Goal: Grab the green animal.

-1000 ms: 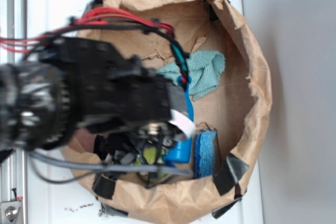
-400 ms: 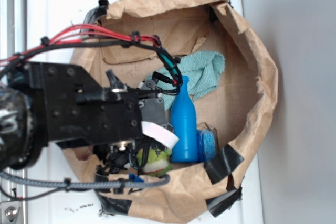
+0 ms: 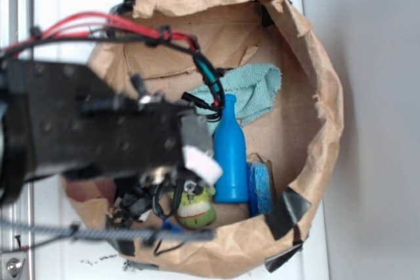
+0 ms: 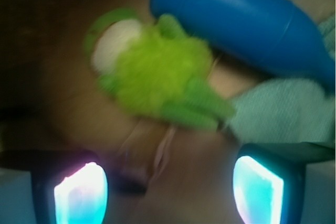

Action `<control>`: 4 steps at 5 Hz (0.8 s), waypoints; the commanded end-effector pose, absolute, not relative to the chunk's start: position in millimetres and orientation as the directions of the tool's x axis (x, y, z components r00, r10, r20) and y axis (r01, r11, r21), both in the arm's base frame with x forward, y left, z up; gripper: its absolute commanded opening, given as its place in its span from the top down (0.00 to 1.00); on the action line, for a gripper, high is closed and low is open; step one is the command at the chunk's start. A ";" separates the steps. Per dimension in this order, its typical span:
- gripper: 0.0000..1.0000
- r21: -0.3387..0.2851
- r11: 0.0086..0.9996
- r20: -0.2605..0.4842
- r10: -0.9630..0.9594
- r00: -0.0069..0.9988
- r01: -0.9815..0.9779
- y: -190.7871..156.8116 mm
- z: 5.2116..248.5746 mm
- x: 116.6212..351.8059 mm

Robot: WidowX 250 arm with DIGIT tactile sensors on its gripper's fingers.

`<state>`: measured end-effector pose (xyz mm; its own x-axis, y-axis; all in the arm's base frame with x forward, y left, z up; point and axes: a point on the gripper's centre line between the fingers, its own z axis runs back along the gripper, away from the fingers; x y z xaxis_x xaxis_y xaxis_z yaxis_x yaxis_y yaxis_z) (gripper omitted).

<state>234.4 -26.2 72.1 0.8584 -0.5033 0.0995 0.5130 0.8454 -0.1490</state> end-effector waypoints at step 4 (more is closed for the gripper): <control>0.00 -0.011 0.869 0.195 -0.484 0.853 0.496 -49.5 78.8 273.2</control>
